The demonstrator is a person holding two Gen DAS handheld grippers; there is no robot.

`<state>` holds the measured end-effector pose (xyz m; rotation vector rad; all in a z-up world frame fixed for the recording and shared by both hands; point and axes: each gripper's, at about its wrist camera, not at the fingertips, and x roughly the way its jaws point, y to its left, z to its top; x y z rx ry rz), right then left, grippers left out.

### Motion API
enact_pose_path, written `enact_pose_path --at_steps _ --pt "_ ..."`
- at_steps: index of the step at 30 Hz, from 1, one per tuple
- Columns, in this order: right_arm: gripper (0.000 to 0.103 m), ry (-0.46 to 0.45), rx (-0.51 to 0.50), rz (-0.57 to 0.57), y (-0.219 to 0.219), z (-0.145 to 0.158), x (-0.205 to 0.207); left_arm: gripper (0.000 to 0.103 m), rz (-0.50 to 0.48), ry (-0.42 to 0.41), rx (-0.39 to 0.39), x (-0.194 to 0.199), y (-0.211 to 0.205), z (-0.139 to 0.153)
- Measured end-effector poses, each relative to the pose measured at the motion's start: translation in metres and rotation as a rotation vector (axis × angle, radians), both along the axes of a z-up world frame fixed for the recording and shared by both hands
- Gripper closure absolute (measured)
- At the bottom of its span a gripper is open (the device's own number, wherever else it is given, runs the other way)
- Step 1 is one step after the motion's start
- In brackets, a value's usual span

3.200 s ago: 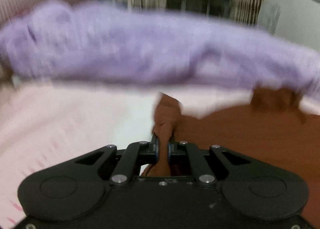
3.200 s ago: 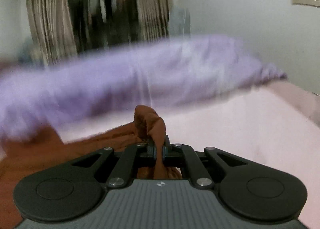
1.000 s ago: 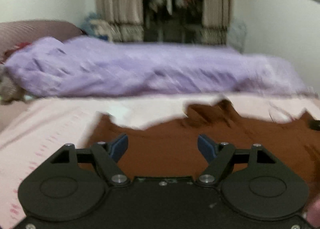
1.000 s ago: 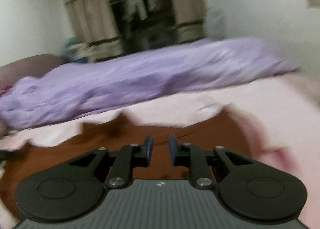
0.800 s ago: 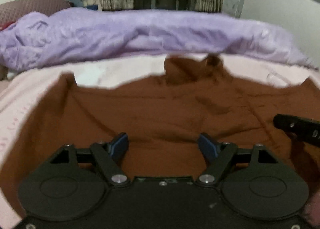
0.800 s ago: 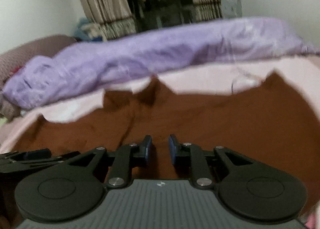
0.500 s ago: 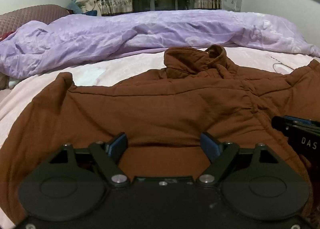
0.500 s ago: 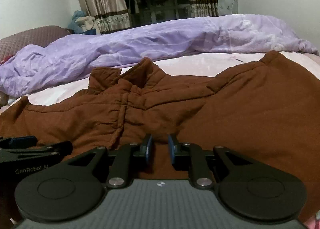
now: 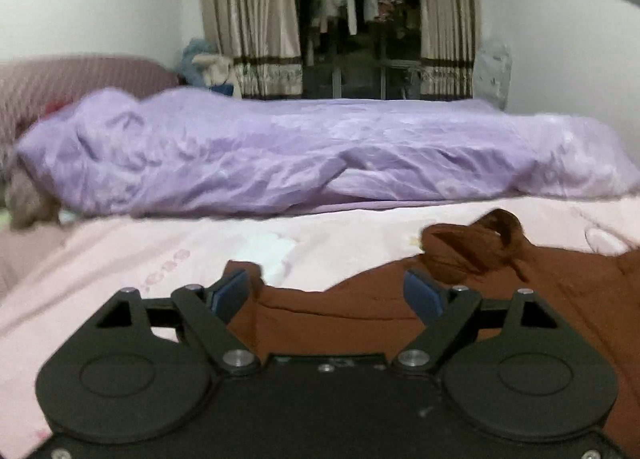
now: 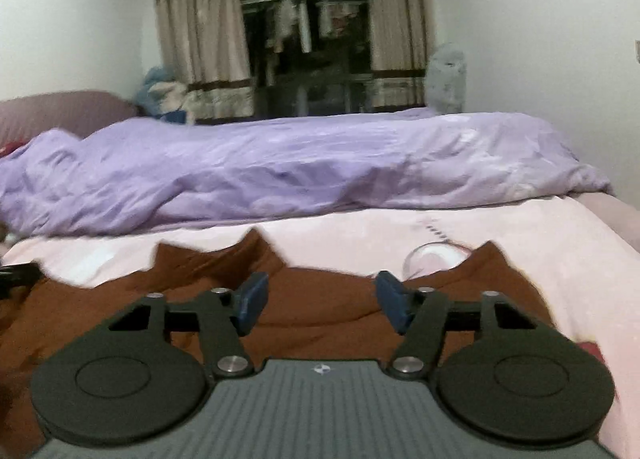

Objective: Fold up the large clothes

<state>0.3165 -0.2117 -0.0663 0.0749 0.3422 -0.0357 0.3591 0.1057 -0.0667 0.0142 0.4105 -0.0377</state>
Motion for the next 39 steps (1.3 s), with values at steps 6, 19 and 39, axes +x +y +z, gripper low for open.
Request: enact_pose_path --at_steps 6,19,39 --pt "0.061 0.189 0.086 -0.119 -0.060 -0.066 0.042 0.015 0.090 0.238 0.028 0.047 0.030 -0.065" --pt "0.069 0.154 0.045 -0.270 -0.101 -0.028 0.031 0.009 0.142 0.225 0.117 0.050 0.039 -0.044" --pt "0.050 0.032 0.171 -0.045 -0.010 -0.014 -0.063 0.002 -0.007 0.149 -0.025 -0.083 -0.066 -0.010"
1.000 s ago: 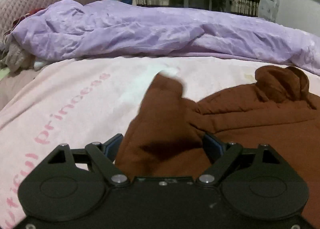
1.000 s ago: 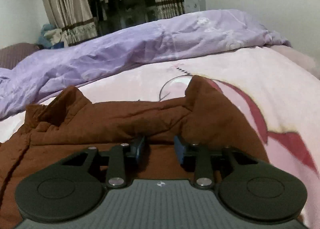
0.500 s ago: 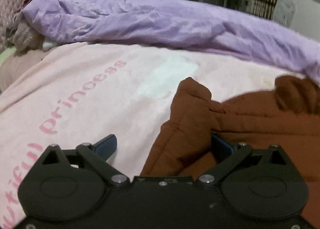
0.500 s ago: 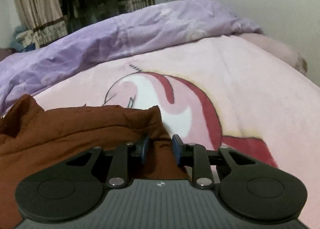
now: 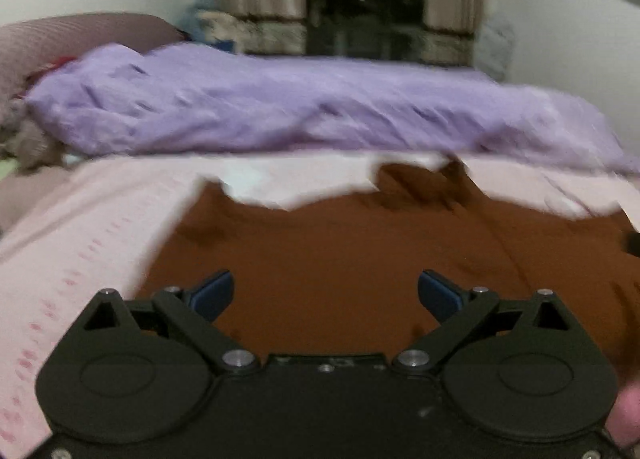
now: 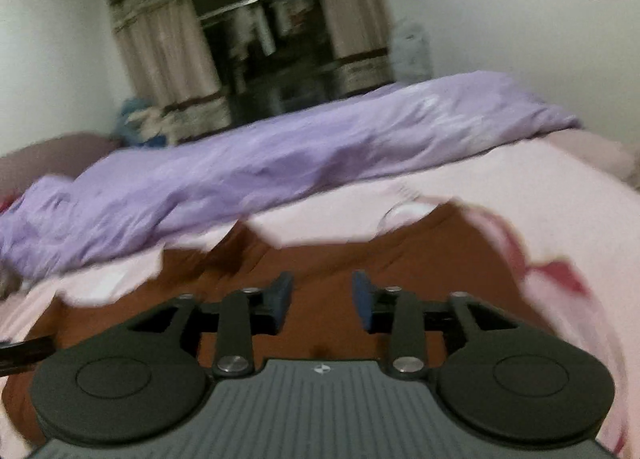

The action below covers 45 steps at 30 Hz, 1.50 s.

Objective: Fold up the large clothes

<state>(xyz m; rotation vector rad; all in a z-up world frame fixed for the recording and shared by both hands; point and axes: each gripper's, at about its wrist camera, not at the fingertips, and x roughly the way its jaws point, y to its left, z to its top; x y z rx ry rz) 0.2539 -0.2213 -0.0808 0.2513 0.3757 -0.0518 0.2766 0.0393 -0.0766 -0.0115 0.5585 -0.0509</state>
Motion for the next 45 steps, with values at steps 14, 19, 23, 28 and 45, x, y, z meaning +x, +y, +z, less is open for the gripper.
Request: enact_pose_path --at_steps 14,19,23,28,45 --pt "0.050 0.023 -0.023 0.043 0.034 -0.025 -0.030 0.000 -0.021 0.022 0.163 -0.031 -0.045 -0.023" --pt "0.050 0.036 -0.062 0.137 0.060 -0.025 -0.025 0.000 -0.079 0.047 0.142 -0.021 -0.059 -0.030" --pt "0.050 0.112 -0.008 0.115 0.056 -0.058 0.002 0.000 -0.085 0.055 0.219 -0.015 -0.067 -0.045" --pt "0.051 0.084 0.012 0.124 0.044 -0.035 -0.015 0.000 -0.051 -0.006 0.229 -0.026 -0.047 -0.018" --pt "0.052 0.075 -0.099 -0.178 -0.010 -0.030 -0.031 0.000 0.179 -0.025 0.245 -0.013 0.035 -0.020"
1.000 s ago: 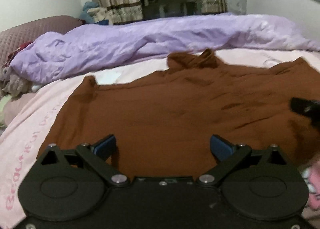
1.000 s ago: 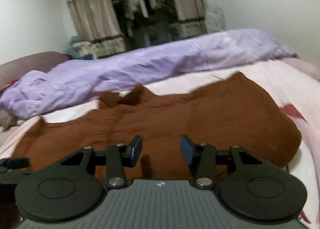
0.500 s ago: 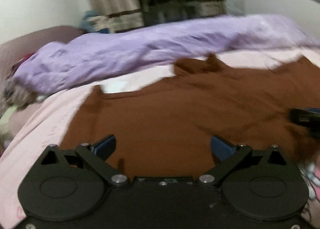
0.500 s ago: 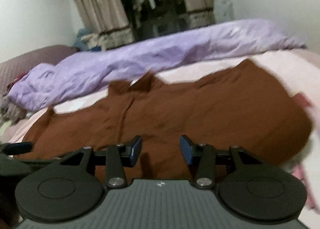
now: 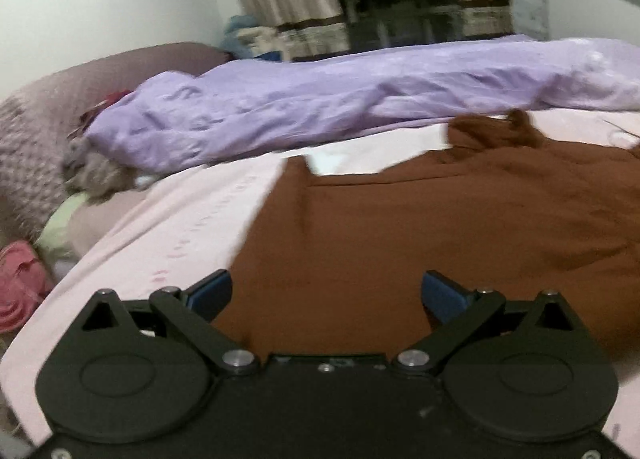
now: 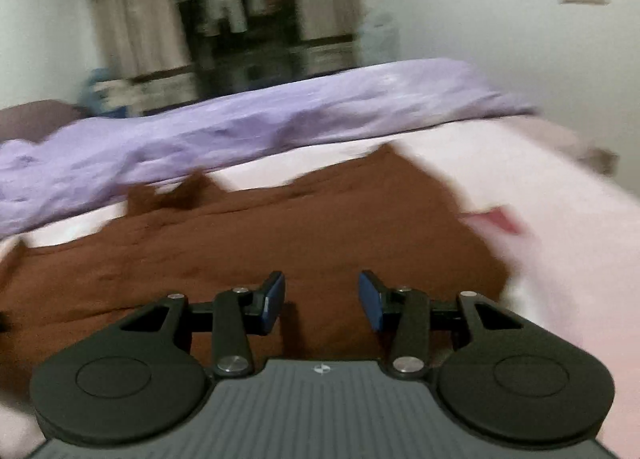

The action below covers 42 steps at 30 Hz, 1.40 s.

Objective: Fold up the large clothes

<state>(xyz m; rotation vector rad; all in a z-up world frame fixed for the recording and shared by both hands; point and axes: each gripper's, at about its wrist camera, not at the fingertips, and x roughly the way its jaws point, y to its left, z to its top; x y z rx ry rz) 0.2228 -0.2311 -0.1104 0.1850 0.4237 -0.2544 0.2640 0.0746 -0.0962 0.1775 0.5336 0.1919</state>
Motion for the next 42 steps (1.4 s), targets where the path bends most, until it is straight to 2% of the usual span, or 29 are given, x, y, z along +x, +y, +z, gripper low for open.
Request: enact_pose_path --at_steps 2,4,5,7,9,10,13,14,18,20,23,25,29,30,32,34,36,38,40,42 --pt "0.052 0.027 -0.011 -0.076 -0.019 -0.006 0.002 0.000 0.058 0.028 -0.012 0.009 0.018 -0.009" --pt "0.048 0.048 0.018 -0.082 -0.040 -0.023 0.010 0.000 0.163 0.066 0.048 0.030 0.029 -0.036" --pt "0.048 0.043 0.046 -0.063 -0.048 -0.033 0.014 0.000 0.148 0.067 0.015 0.032 0.035 -0.043" --pt "0.048 0.022 0.093 -0.059 -0.054 -0.031 0.010 0.000 0.140 0.060 -0.070 0.029 0.048 -0.036" --pt "0.047 0.033 0.074 -0.069 -0.053 -0.022 0.006 0.000 0.119 0.064 -0.060 0.023 0.052 -0.025" --pt "0.045 0.033 0.074 -0.077 -0.053 -0.020 0.004 0.000 0.116 0.057 -0.046 0.018 0.053 -0.019" --pt "0.021 0.033 0.143 -0.113 -0.064 -0.016 -0.003 0.000 0.116 0.051 -0.054 0.012 0.060 -0.012" --pt "0.017 0.034 0.182 -0.131 -0.072 -0.015 -0.007 0.000 0.117 0.058 -0.058 0.002 0.062 -0.010" --pt "0.011 0.066 0.355 -0.152 -0.103 -0.030 -0.003 0.000 0.111 0.088 -0.070 0.004 0.052 -0.023" --pt "0.005 0.055 0.388 -0.129 -0.108 -0.041 0.000 0.000 0.115 0.086 -0.068 0.004 0.051 -0.023" --pt "0.003 0.027 0.418 -0.141 -0.108 -0.042 0.009 0.000 0.113 0.085 -0.066 0.006 0.051 -0.024" --pt "0.003 0.014 0.479 -0.101 -0.107 -0.043 0.015 0.000 0.111 0.085 -0.070 0.006 0.052 -0.024" --pt "0.012 0.006 0.501 -0.083 -0.102 -0.037 0.017 0.000 0.106 0.089 -0.066 0.008 0.052 -0.024" --pt "0.012 -0.017 0.514 -0.079 -0.102 -0.033 0.014 0.000 0.101 0.092 -0.068 0.007 0.052 -0.022" --pt "0.004 -0.072 0.512 -0.057 -0.106 -0.030 0.016 0.001 0.085 0.088 -0.069 0.005 0.049 -0.019" --pt "0.002 0.032 0.532 -0.042 -0.111 -0.043 0.042 0.001 0.074 0.091 -0.060 0.006 0.046 -0.019" --pt "0.007 -0.022 0.510 -0.045 -0.108 -0.050 0.053 0.001 0.068 0.089 -0.057 0.006 0.045 -0.020" --pt "0.052 -0.012 0.477 -0.064 -0.101 -0.048 0.058 0.001 0.065 0.087 -0.063 0.007 0.047 -0.022" --pt "0.066 -0.043 0.480 -0.052 -0.097 -0.042 0.054 0.000 0.063 0.090 -0.082 0.008 0.050 -0.025" --pt "0.071 -0.071 0.429 -0.057 -0.086 -0.032 0.045 0.000 0.062 0.092 -0.100 0.009 0.053 -0.024"
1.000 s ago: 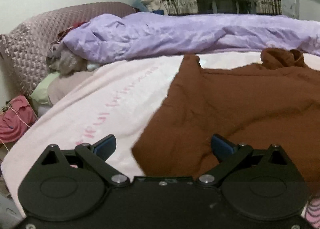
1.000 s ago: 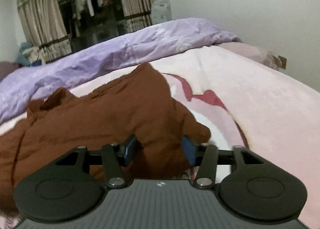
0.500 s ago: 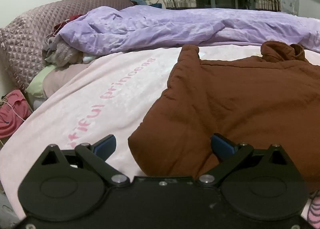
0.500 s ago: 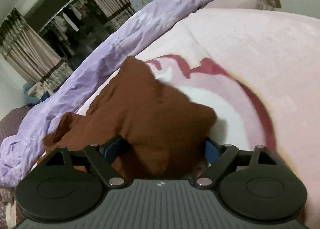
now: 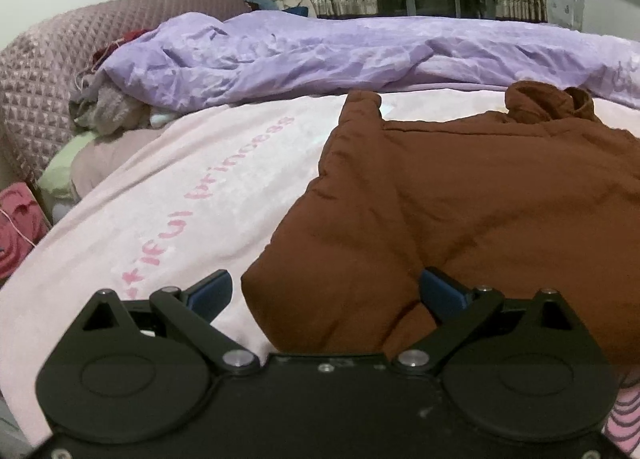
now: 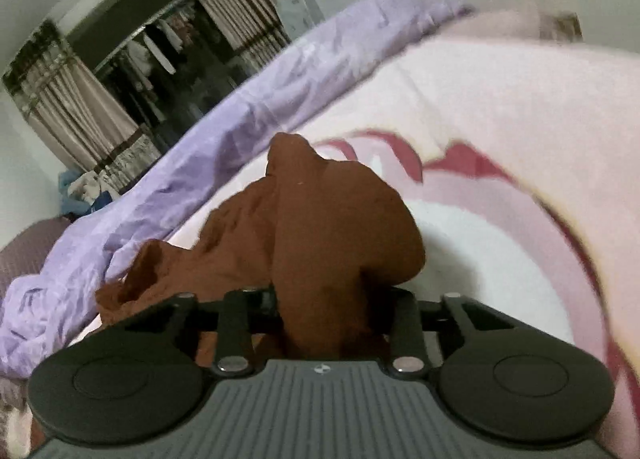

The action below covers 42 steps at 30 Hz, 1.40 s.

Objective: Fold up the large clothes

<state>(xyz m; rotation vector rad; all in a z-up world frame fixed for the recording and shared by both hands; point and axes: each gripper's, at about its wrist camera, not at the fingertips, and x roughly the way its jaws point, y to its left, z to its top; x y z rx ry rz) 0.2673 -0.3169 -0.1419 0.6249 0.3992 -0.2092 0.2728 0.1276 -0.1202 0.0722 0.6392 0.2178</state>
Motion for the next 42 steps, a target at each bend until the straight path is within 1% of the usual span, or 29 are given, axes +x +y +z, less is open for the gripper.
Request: enact_pose_path --at_steps 3,4,6,8,12,15,17,20,22,23,26,29,30,33,37,40,42 --pt "0.073 -0.051 -0.100 -0.023 0.025 0.023 -0.007 0.000 -0.005 0.003 -0.003 0.001 0.001 0.002" --pt "0.073 -0.081 -0.150 -0.026 0.038 0.033 -0.009 0.000 -0.007 0.005 0.000 0.001 0.000 0.003" --pt "0.073 -0.151 -0.219 -0.011 0.062 0.055 -0.014 0.000 -0.014 0.003 0.002 0.001 0.001 0.005" --pt "0.074 -0.223 -0.272 0.035 0.096 0.077 -0.017 0.000 -0.022 0.007 -0.007 0.002 0.004 0.007" --pt "0.076 -0.306 -0.382 0.141 0.170 0.113 -0.012 0.000 -0.018 0.005 -0.036 0.002 0.015 0.013" --pt "0.077 -0.357 -0.455 0.215 0.227 0.132 -0.011 0.000 -0.016 -0.003 -0.046 0.001 0.025 0.018" --pt "0.077 -0.393 -0.493 0.261 0.263 0.140 -0.012 0.000 -0.028 -0.004 -0.045 -0.001 0.031 0.019" --pt "0.078 -0.406 -0.522 0.328 0.306 0.139 -0.016 0.000 -0.036 -0.001 -0.056 -0.005 0.044 0.016" --pt "0.078 -0.386 -0.531 0.384 0.332 0.126 -0.016 0.000 -0.037 -0.003 -0.087 -0.008 0.053 0.013" --pt "0.078 -0.366 -0.542 0.402 0.343 0.118 -0.017 0.000 -0.037 -0.005 -0.106 -0.011 0.054 0.012" --pt "0.078 -0.260 -0.575 0.468 0.370 0.079 -0.007 0.000 -0.037 -0.011 -0.148 -0.018 0.062 0.007" --pt "0.078 -0.153 -0.545 0.523 0.382 0.050 0.000 0.000 -0.035 -0.009 -0.178 -0.020 0.066 0.002" --pt "0.078 -0.140 -0.542 0.530 0.386 0.043 -0.003 0.000 -0.036 -0.005 -0.178 -0.021 0.065 -0.001" --pt "0.078 -0.151 -0.553 0.527 0.385 0.041 -0.014 0.000 -0.040 -0.011 -0.196 -0.024 0.065 -0.003" --pt "0.078 -0.151 -0.536 0.537 0.380 0.038 -0.020 0.000 -0.034 -0.011 -0.180 -0.026 0.061 -0.002" --pt "0.077 -0.149 -0.527 0.541 0.383 0.041 -0.016 0.000 -0.033 -0.016 -0.179 -0.028 0.063 0.000" --pt "0.076 -0.164 -0.502 0.537 0.378 0.044 -0.023 0.000 -0.032 -0.018 -0.179 -0.029 0.065 0.002"
